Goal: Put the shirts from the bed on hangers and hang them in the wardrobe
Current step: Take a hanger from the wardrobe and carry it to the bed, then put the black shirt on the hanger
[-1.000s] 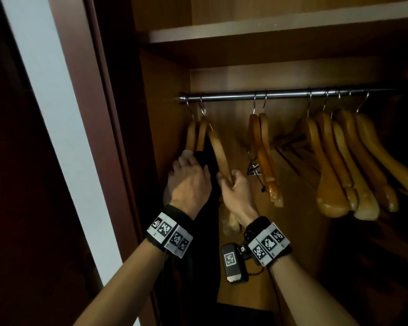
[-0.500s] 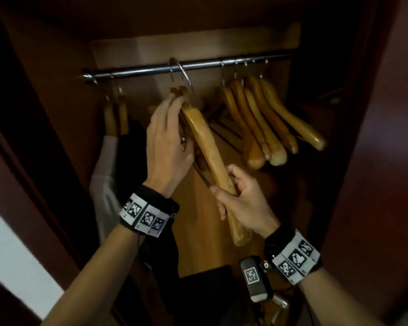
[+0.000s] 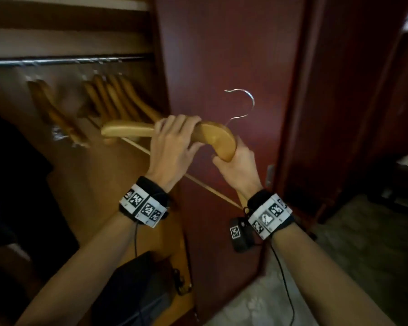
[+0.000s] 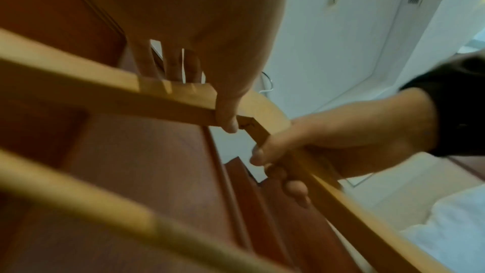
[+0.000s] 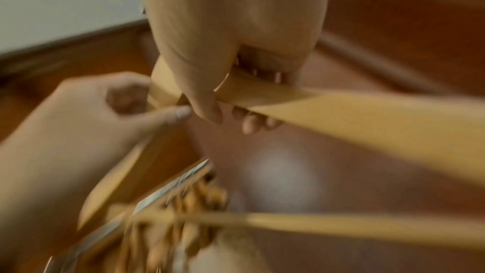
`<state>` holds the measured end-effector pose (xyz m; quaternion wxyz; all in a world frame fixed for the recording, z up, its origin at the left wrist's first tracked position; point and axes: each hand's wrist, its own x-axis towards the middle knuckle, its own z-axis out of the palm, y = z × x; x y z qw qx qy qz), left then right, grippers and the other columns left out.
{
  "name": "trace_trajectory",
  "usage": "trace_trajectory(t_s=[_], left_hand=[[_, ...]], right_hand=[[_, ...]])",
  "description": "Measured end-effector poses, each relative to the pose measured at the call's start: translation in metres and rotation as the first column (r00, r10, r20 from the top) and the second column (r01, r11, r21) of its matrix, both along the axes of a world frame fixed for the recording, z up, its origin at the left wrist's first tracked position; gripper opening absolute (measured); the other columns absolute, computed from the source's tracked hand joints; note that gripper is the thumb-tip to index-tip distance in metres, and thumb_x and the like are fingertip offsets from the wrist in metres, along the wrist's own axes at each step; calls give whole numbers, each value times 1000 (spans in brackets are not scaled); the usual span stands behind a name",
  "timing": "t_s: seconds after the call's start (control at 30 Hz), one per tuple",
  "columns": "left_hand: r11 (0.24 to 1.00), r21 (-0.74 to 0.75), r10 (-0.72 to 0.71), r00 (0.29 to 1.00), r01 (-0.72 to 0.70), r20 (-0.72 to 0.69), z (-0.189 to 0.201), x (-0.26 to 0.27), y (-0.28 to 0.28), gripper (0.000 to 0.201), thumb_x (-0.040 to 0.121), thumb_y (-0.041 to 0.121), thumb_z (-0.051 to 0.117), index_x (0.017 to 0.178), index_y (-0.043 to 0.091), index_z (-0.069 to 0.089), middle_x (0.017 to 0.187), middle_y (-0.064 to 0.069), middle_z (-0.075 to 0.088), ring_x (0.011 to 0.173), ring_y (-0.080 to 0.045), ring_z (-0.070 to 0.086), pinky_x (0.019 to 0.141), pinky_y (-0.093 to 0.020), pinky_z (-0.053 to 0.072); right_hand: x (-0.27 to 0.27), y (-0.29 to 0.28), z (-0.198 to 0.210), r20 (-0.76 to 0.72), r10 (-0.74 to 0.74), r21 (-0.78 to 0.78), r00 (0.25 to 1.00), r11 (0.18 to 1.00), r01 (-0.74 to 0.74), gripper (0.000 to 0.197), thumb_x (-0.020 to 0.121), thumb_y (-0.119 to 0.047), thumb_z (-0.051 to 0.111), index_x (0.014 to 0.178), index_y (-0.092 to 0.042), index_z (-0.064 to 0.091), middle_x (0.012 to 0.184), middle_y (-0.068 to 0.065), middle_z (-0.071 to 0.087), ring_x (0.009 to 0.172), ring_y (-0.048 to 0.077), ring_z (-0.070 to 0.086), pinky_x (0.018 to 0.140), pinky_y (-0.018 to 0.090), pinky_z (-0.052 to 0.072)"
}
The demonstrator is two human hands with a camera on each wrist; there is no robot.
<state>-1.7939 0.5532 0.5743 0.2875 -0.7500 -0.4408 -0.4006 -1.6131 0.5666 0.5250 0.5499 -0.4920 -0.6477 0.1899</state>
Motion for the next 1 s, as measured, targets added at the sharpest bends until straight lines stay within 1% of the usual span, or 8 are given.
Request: trace_trajectory(t_s=[0.1, 0.27, 0.4, 0.53, 0.63, 0.7, 0.87, 1.0], left_hand=[[983, -109, -143, 989, 147, 43, -26, 94, -6, 50, 89, 43, 75, 128, 15, 62, 115, -4, 65, 104, -27, 59, 88, -42, 43], [825, -448, -371, 928, 345, 31, -64, 233, -10, 49, 89, 64, 61, 112, 21, 63, 105, -4, 73, 96, -32, 68, 81, -45, 52], [627, -651, -560, 828, 427, 3, -95, 354, -5, 22, 95, 46, 68, 102, 26, 60, 84, -1, 68, 80, -32, 67, 64, -41, 52], [462, -681, -745, 666, 569, 51, -134, 503, -10, 16, 99, 33, 66, 104, 18, 63, 85, -1, 63, 76, -28, 62, 62, -39, 46], [334, -695, -809, 572, 636, 134, -162, 618, -20, 7, 98, 24, 65, 96, 18, 64, 84, 0, 61, 78, -25, 61, 65, -34, 38], [277, -726, -831, 537, 630, 148, -177, 689, -24, 6, 96, 24, 64, 90, 24, 63, 84, -1, 65, 81, -26, 65, 70, -37, 48], [156, -800, -912, 396, 579, 109, -226, 849, -27, 13, 94, 28, 58, 81, 26, 56, 85, -4, 71, 84, -32, 70, 72, -40, 55], [56, -877, -967, 243, 477, 70, -263, 951, -49, 6, 93, 24, 59, 99, 21, 60, 100, -5, 71, 98, -30, 68, 82, -37, 51]], right_hand=[[95, -25, -13, -97, -156, -27, 983, 988, 154, 34, 77, -18, 86, 103, -25, 65, 82, -14, 71, 74, 9, 68, 70, 33, 57], [252, -100, -43, 18, -416, -106, 909, 903, 416, 31, 68, -30, 81, 85, -35, 56, 72, -13, 66, 71, 11, 64, 70, 39, 56], [373, -157, -62, 100, -606, -156, 789, 774, 614, 32, 73, -31, 78, 99, -34, 61, 84, -9, 72, 82, 18, 71, 77, 46, 60], [480, -204, -89, 130, -769, -218, 625, 593, 775, 35, 74, -48, 73, 104, -32, 71, 87, -7, 75, 84, 17, 71, 74, 38, 58], [554, -226, -120, 118, -848, -323, 517, 460, 827, 15, 79, -39, 78, 89, -30, 71, 78, -6, 72, 75, 16, 69, 66, 30, 47], [604, -237, -138, 131, -879, -377, 459, 384, 843, 14, 82, -31, 85, 88, -25, 73, 77, -4, 72, 73, 16, 69, 65, 30, 47], [698, -261, -159, 66, -877, -512, 476, 380, 770, 24, 87, -42, 85, 91, -20, 77, 74, -6, 72, 63, 9, 66, 58, 22, 48], [767, -276, -177, 25, -933, -562, 358, 283, 777, 29, 87, -48, 84, 78, -24, 69, 57, -10, 64, 50, 5, 59, 48, 20, 45]])
